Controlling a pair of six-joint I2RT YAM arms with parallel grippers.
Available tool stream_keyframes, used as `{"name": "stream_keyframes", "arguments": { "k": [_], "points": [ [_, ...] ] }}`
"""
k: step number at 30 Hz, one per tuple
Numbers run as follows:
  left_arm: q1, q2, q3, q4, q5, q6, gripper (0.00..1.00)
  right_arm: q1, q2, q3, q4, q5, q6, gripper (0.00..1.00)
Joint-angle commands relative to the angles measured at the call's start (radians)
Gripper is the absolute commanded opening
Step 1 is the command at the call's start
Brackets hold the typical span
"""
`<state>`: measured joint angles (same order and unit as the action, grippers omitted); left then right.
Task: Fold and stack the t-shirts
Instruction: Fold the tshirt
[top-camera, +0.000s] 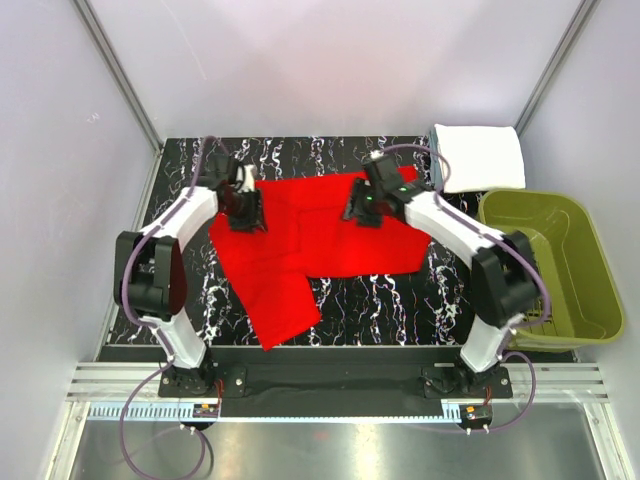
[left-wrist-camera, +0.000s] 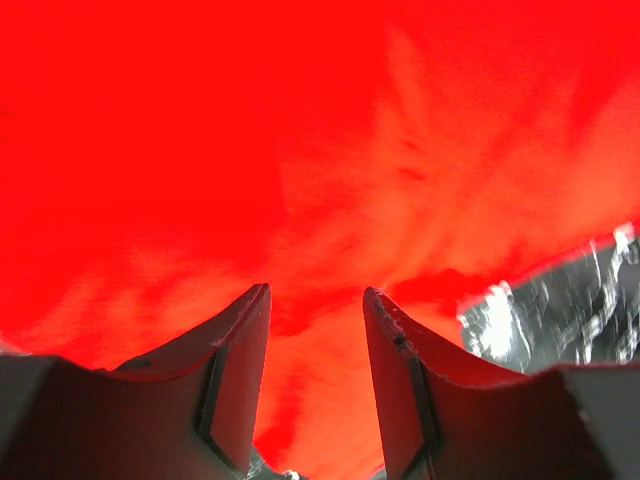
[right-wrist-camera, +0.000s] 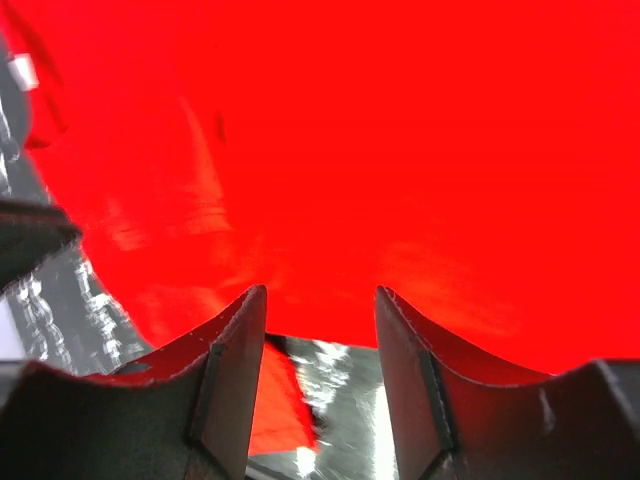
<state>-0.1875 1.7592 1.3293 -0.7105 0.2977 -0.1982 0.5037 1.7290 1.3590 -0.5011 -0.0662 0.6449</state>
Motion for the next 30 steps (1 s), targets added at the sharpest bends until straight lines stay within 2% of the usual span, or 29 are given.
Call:
{"name": "stream_keyframes", "arguments": {
  "k": [1, 6, 9, 12, 25, 30],
  "points": [
    [0.066, -0.076, -0.050, 0.097, -0.083, -0.069, 0.47, 0.084, 0.148, 0.161, 0.058, -0.058, 0.076, 0.54],
    [0.075, -0.072, -0.123, 0.124, -0.152, -0.090, 0.43, 0.163, 0.329, 0.327, 0.084, -0.081, 0.084, 0.47],
    [0.101, -0.128, -0.200, 0.166, -0.219, -0.125, 0.40, 0.188, 0.424, 0.391, 0.121, -0.112, 0.082, 0.43],
    [0.118, -0.158, -0.265, 0.210, -0.189, -0.139, 0.40, 0.194, 0.452, 0.390, 0.157, -0.104, 0.075, 0.43],
    [0.131, -0.092, -0.315, 0.259, -0.094, -0.170, 0.43, 0.199, 0.532, 0.374, 0.223, -0.127, 0.064, 0.37],
    [0.131, -0.078, -0.314, 0.255, -0.103, -0.172, 0.41, 0.202, 0.534, 0.365, 0.207, -0.107, 0.052, 0.35]
  ]
}}
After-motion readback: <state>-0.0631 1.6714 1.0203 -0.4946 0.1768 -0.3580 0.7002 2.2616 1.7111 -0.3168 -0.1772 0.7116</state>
